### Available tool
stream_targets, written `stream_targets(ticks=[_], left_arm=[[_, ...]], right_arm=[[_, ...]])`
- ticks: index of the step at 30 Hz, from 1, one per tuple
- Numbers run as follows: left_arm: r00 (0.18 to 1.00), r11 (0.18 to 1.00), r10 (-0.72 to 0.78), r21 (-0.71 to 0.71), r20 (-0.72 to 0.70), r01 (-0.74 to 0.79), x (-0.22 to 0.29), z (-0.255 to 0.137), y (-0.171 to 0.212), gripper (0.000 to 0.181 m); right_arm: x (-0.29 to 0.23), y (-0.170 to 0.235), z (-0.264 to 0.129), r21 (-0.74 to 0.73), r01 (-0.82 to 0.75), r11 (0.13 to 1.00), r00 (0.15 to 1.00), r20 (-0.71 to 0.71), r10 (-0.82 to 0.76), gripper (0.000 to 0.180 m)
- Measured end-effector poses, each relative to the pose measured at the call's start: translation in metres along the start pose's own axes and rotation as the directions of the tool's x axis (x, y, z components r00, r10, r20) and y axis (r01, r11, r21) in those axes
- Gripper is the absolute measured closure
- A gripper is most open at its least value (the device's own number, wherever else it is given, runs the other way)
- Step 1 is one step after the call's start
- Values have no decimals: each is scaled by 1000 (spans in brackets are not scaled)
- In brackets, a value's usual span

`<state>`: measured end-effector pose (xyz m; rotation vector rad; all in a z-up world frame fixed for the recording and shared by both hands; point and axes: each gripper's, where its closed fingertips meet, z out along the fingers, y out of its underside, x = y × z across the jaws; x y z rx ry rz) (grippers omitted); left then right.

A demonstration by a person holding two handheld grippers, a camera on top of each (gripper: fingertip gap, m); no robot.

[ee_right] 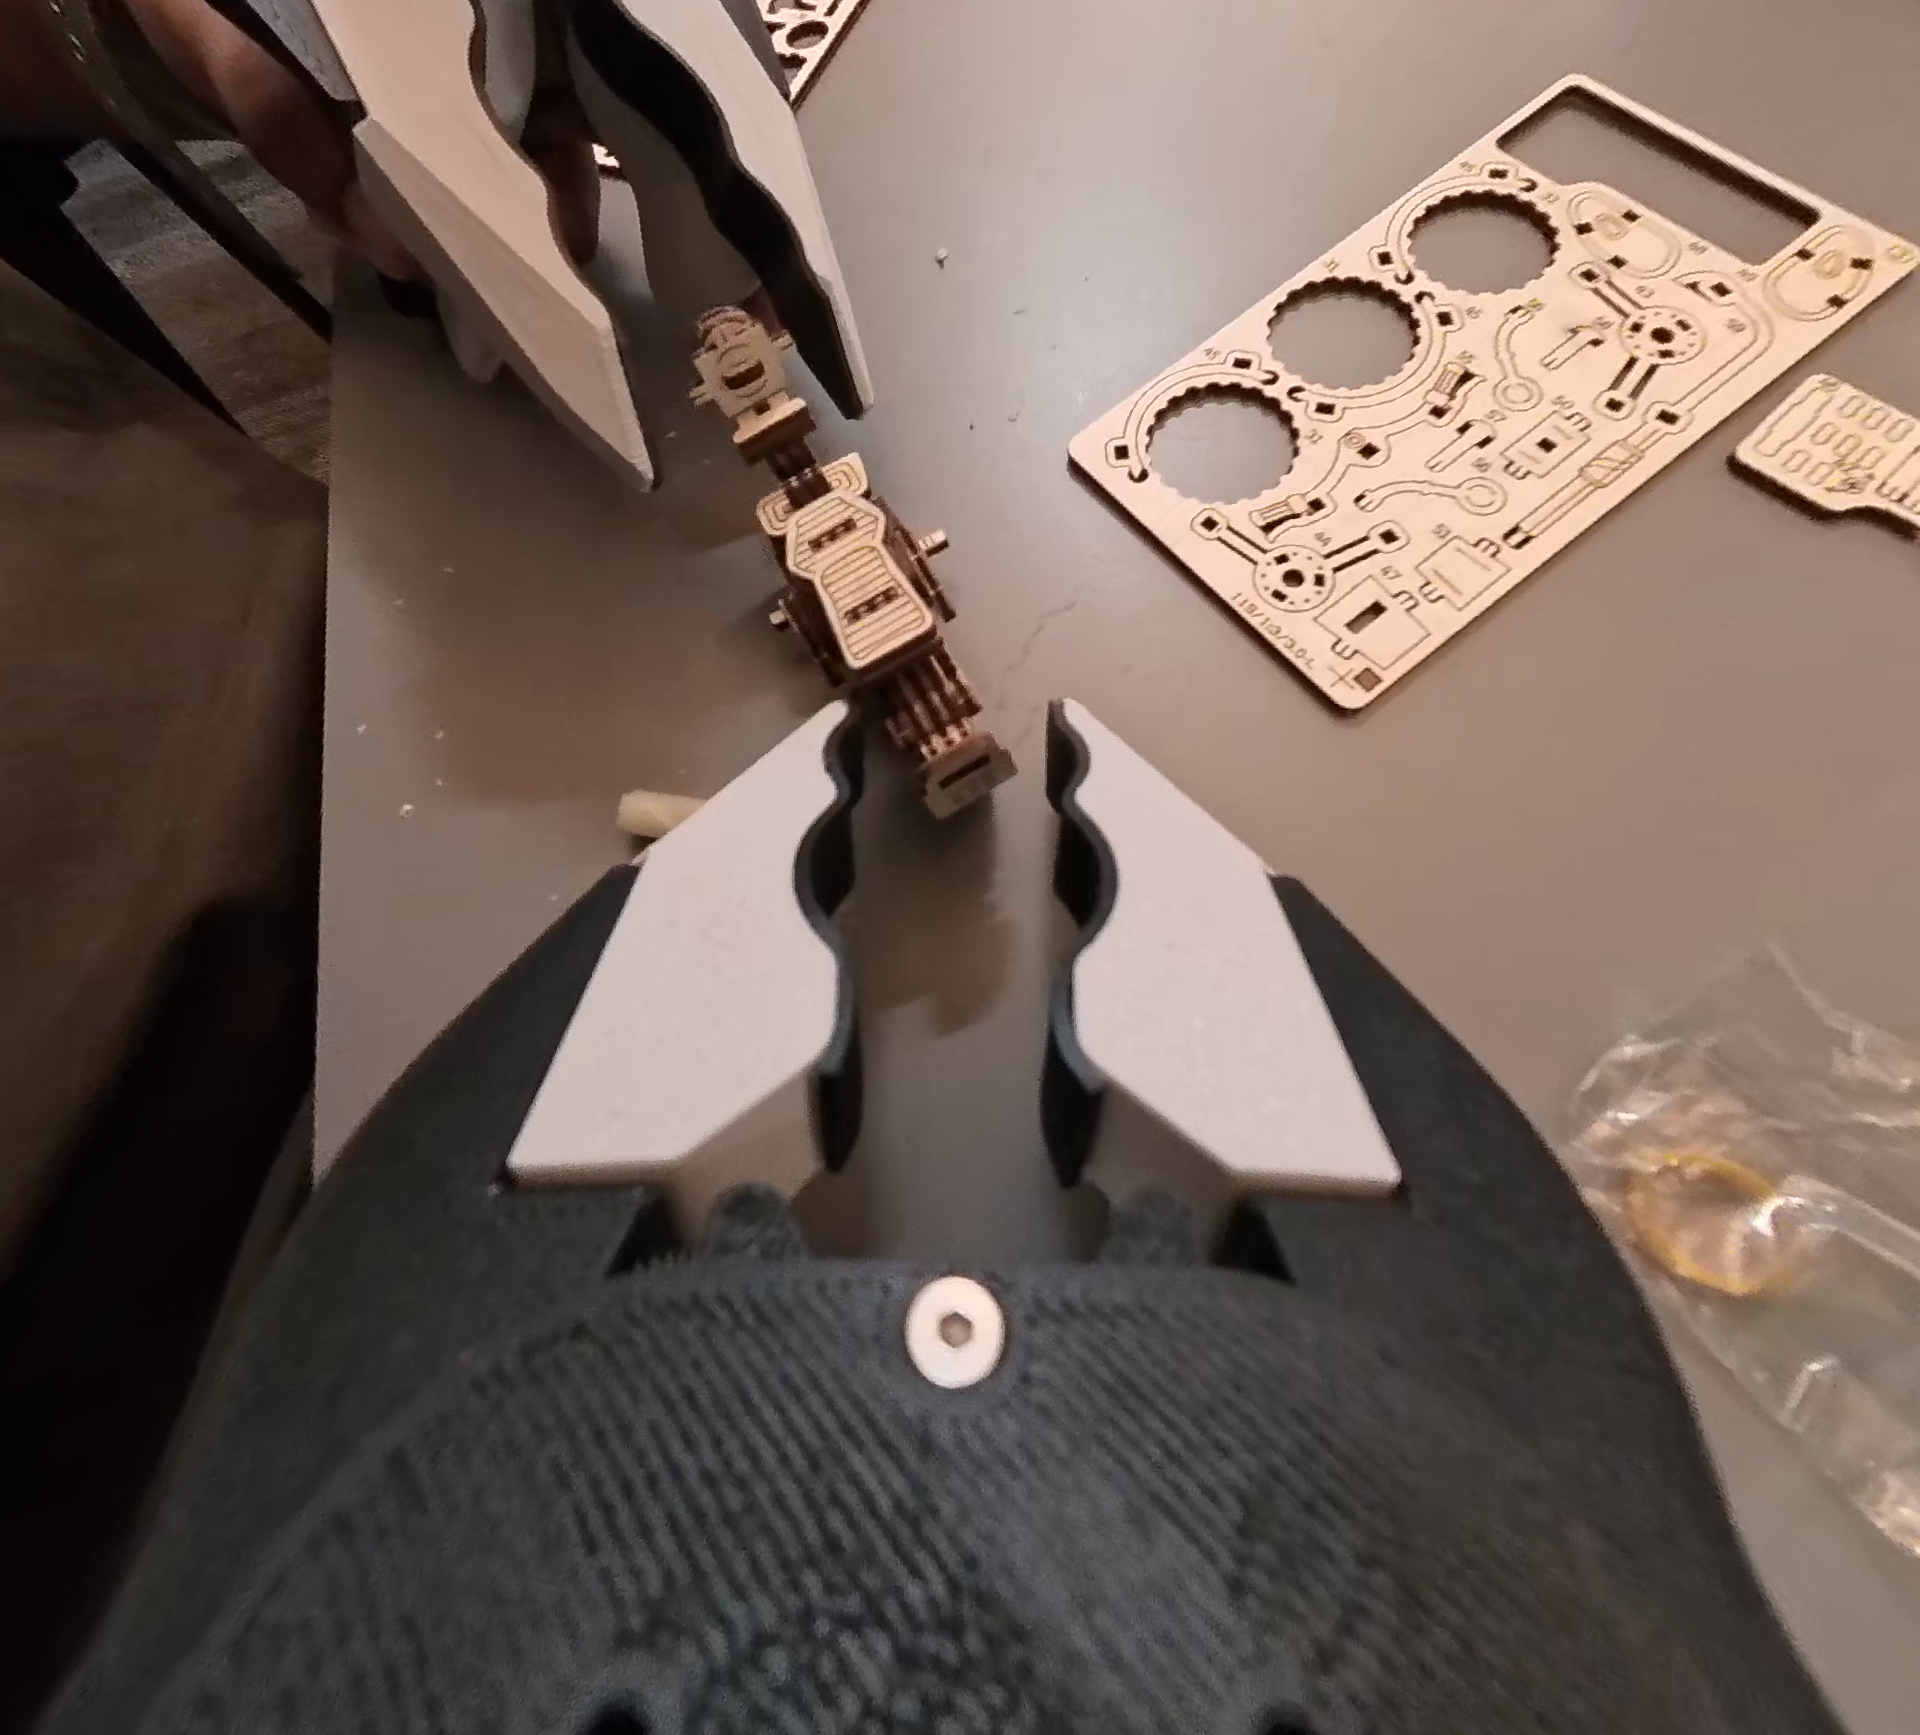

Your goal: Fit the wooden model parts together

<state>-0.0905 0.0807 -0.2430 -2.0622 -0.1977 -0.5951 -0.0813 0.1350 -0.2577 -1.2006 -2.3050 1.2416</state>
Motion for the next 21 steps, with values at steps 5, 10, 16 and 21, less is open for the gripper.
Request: stream_targets(ticks=[5,10,16,21], left_arm=[[1000,1000,-3,1,5,3,-1,0,0,135],[1000,1000,-6,1,7,6,-1,0,0,136],[1000,1000,-7,1,7,7,-2,0,0,136],[1000,1000,-6,2,6,6,-1,0,0,136]], right_arm=[[2,-3,-1,13,-2,1000,1000,-15,3,147],[2,-3,0,15,-2,1000,1000,-16,2,147],[-2,0,1,1,6,1000,1000,-1,-6,144],[-3,2,2,-8,16,1000,1000,3,-16,143]])
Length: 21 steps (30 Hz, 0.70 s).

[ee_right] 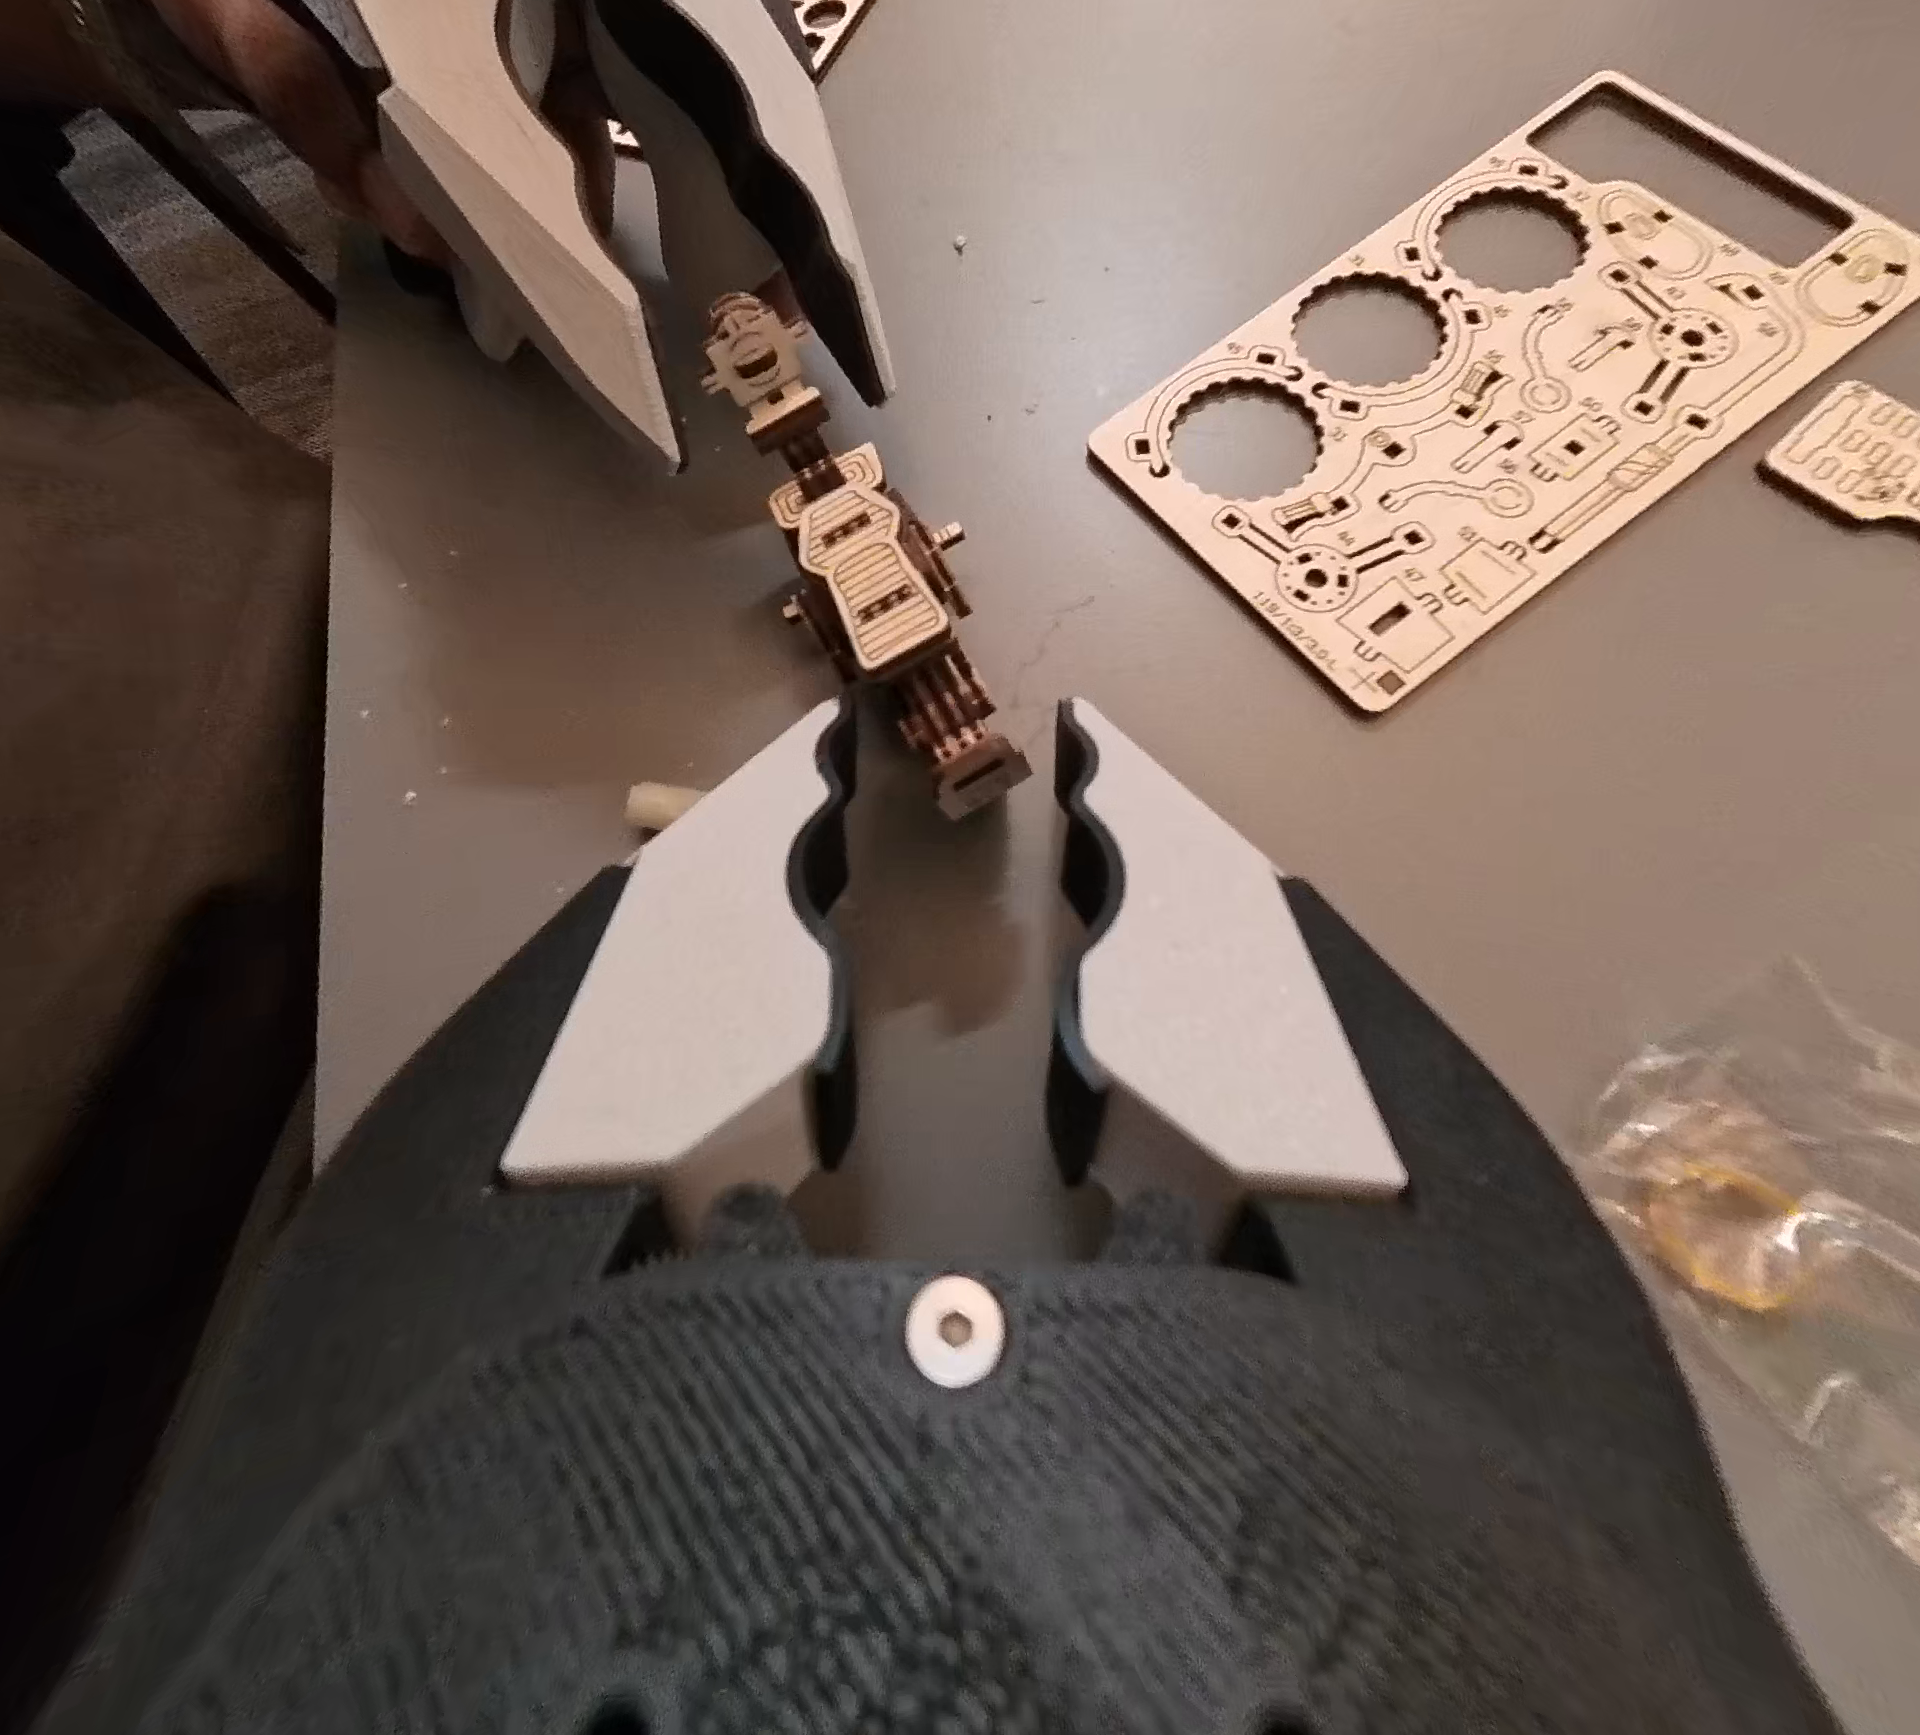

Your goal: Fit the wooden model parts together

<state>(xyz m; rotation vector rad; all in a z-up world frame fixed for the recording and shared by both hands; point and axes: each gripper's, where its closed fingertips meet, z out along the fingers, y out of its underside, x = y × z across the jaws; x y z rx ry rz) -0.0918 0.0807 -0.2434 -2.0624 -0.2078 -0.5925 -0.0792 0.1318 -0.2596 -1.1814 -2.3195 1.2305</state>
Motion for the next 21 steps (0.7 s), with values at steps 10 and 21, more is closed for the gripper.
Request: stream_targets(ticks=[10,21], left_arm=[[1000,1000,15,11,-14,-15,3,-1,-1,129],[1000,993,20,115,-9,-19,2,-17,-20,105]], right_arm=[[7,1,-10,-3,0,1000,999,-48,0,124],[52,29,-70,65,-200,978,883,-421,209,116]])
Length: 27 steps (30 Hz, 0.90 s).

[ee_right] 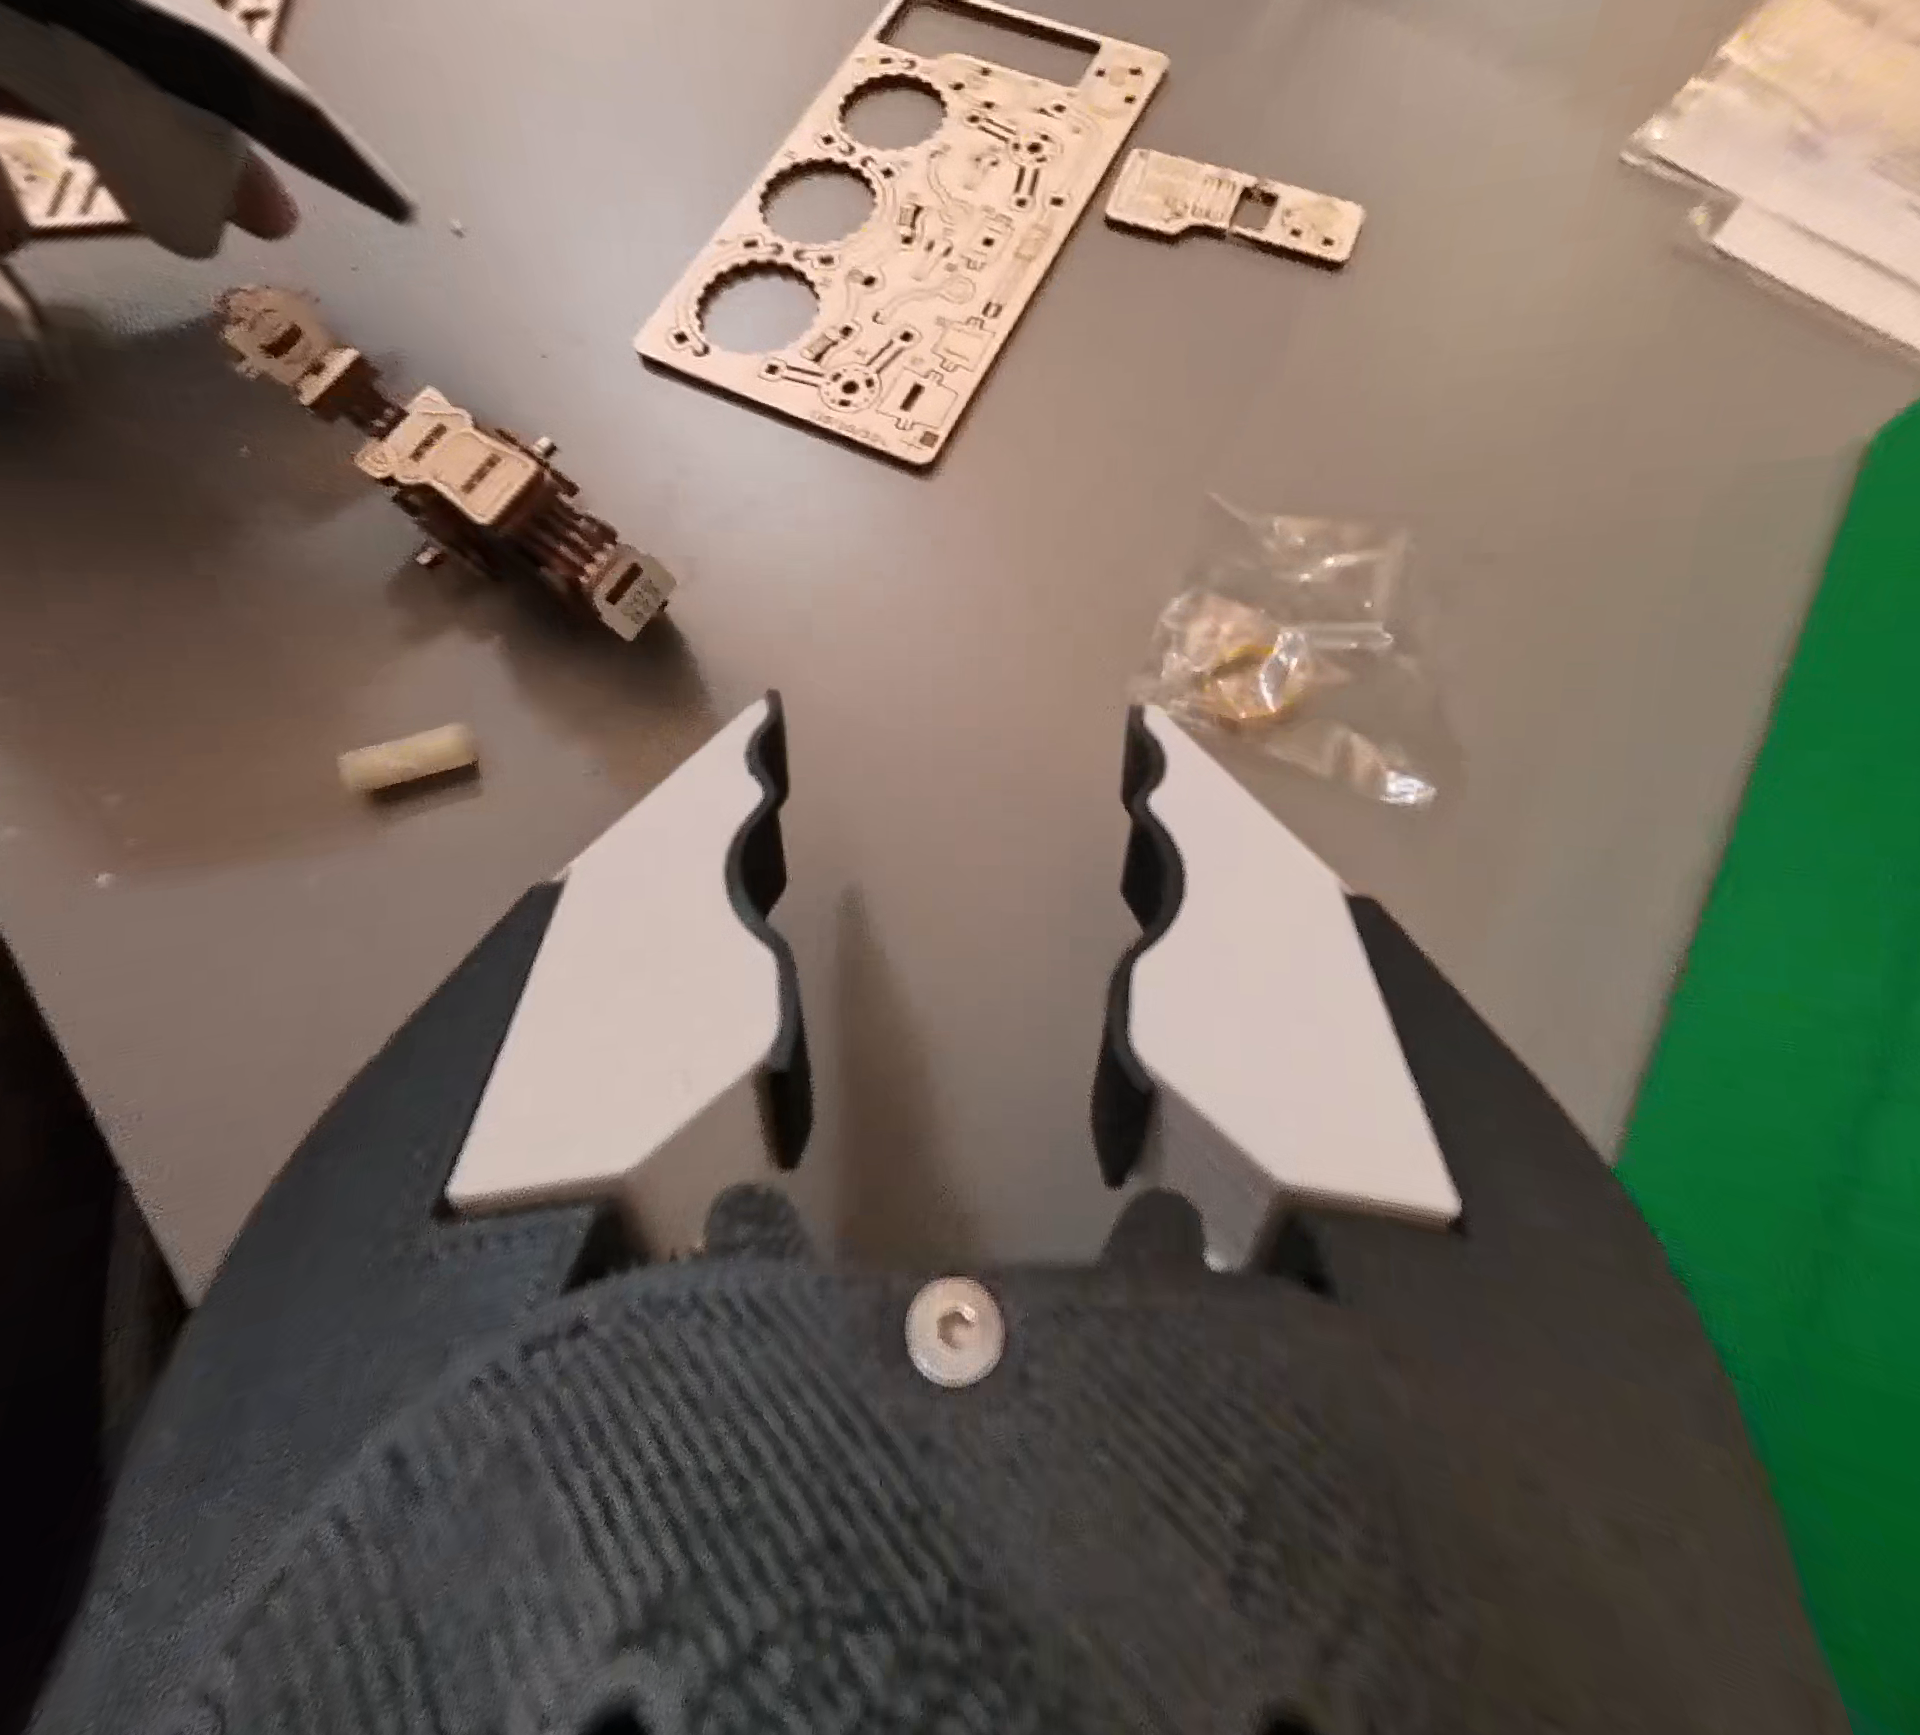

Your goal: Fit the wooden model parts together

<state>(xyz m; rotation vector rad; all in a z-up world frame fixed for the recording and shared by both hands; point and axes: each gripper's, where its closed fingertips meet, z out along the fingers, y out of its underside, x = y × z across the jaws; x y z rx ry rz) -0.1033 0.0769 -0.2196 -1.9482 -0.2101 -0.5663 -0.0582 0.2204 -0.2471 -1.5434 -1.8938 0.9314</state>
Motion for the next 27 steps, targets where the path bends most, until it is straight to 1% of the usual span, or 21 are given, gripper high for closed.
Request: stream_targets(ticks=[2,5,7,10,15,17,18,20,22,23,27], left_arm=[[1000,999,-27,44,-5,27,-2,-5,-7,105],[999,996,-52,72,-3,52,-5,-10,-10,105],[999,996,-46,79,10,45,-8,-11,-10,105],[999,996,-20,82,25,18,-7,-12,-10,107],[999,997,15,78,38,-18,-4,-11,-9,109],[998,996,30,82,51,-34,-5,-12,-9,111],[997,995,36,87,68,-42,-8,-13,-10,112],[996,993,34,107,86,-44,-11,-16,-13,113],[996,991,10,135,92,-23,-14,-20,-17,113],[996,989,-6,147,90,-7,-15,-21,-18,114],[995,982,-47,187,84,30,-16,-23,-24,114]], right_arm=[[1,6,5,-19,15,1000,1000,-25,-15,114],[2,16,17,-83,86,993,995,-47,-90,110],[-3,15,25,-68,101,993,994,-38,-104,108],[-1,12,28,-38,96,995,994,-44,-98,98],[5,17,27,-59,6,998,999,-50,-9,88],[6,18,27,-61,1,998,998,-56,-5,84],[9,19,27,-64,-12,998,997,-78,7,76],[22,24,25,-79,-83,993,986,-148,70,50],[35,31,24,-97,-150,984,969,-212,126,27],[40,33,23,-102,-173,980,961,-234,145,21],[42,35,22,-106,-177,978,960,-239,148,21]])
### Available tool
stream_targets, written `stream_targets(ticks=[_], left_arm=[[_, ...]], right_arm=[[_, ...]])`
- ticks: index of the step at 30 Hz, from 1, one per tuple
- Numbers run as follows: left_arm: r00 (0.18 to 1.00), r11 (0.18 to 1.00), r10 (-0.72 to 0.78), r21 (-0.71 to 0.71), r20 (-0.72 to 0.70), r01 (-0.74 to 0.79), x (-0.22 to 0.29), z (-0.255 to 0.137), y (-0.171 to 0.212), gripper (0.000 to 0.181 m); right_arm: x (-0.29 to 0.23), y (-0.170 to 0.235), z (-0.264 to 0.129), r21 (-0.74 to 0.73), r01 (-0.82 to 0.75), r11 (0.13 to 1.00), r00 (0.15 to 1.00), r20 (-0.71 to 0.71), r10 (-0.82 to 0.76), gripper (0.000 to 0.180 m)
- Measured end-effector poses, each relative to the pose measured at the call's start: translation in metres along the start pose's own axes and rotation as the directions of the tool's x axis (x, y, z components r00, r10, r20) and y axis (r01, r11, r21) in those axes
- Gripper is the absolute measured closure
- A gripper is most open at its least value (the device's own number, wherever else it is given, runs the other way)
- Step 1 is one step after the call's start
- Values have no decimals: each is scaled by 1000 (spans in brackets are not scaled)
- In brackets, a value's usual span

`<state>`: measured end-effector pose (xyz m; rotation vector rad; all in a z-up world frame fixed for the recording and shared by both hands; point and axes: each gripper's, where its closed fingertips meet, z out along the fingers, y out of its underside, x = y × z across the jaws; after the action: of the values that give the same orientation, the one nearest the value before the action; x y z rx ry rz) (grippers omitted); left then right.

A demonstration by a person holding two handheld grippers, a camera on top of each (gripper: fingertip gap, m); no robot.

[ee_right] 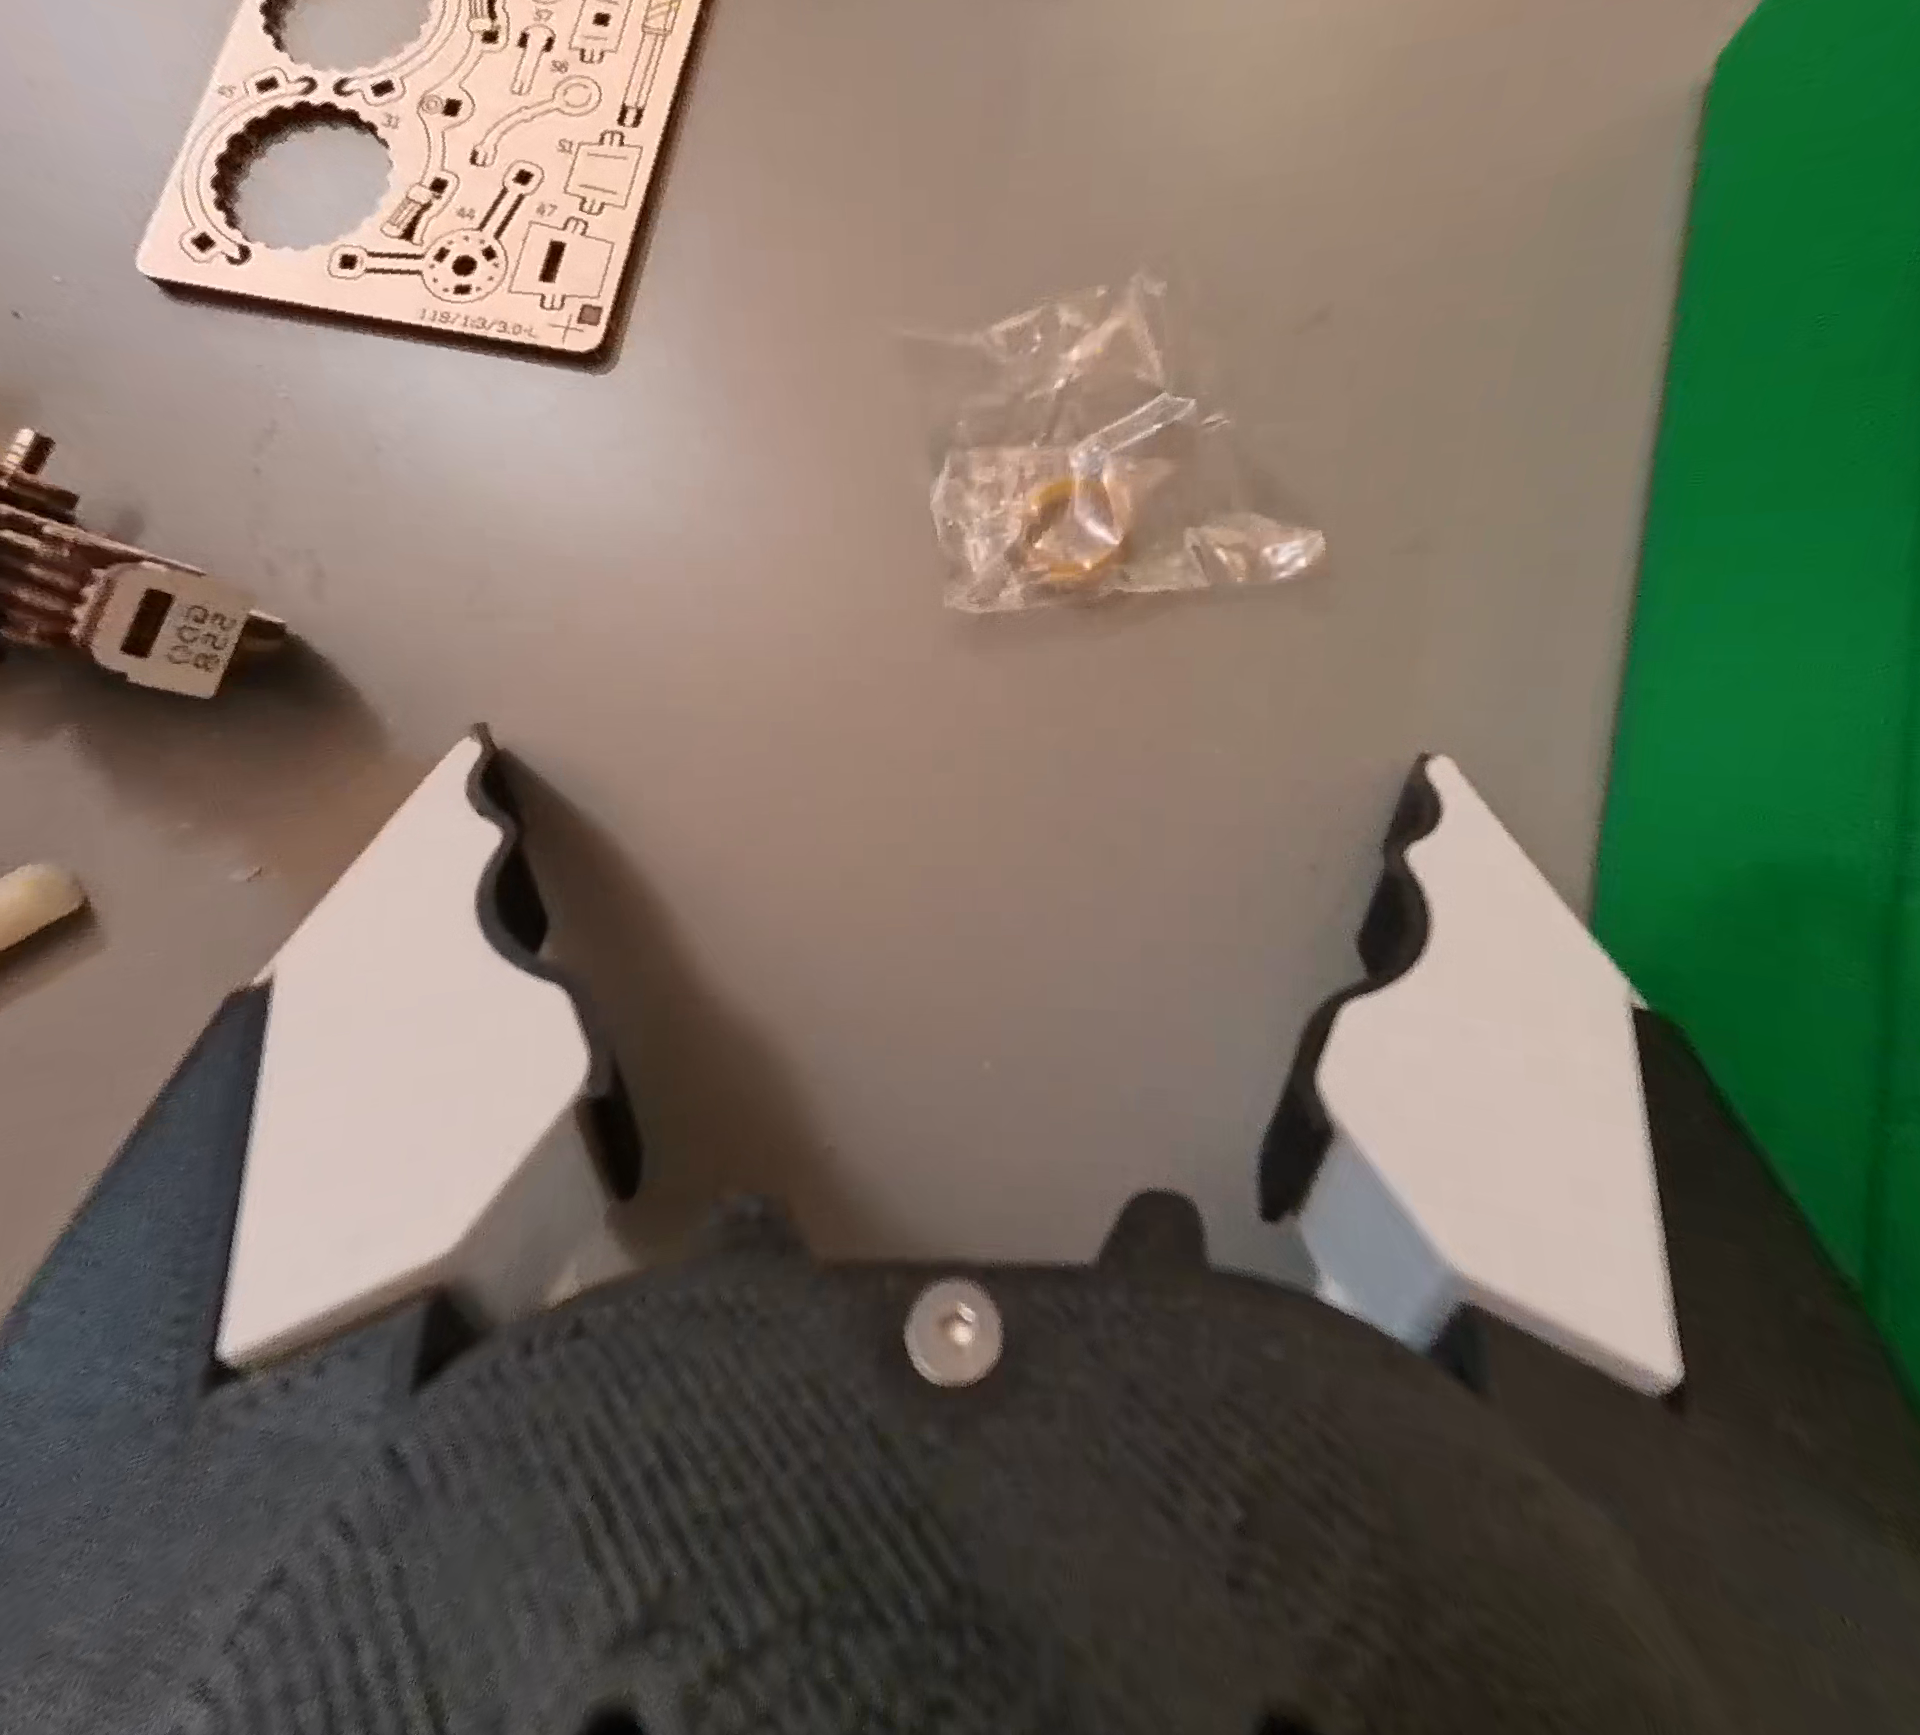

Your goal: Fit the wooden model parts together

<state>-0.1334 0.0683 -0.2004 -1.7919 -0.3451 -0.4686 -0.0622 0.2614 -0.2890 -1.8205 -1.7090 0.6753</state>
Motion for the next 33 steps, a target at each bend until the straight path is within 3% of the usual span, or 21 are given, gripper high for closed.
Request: stream_targets(ticks=[16,33], left_arm=[[994,996,85,17,67,-86,-3,-2,-4,115],[997,998,65,-12,33,-65,-3,1,1,115]], right_arm=[[0,0,0,0,1,1000,1000,0,-1,21],[-1,0,-1,0,1,1000,1000,0,-1,21]])
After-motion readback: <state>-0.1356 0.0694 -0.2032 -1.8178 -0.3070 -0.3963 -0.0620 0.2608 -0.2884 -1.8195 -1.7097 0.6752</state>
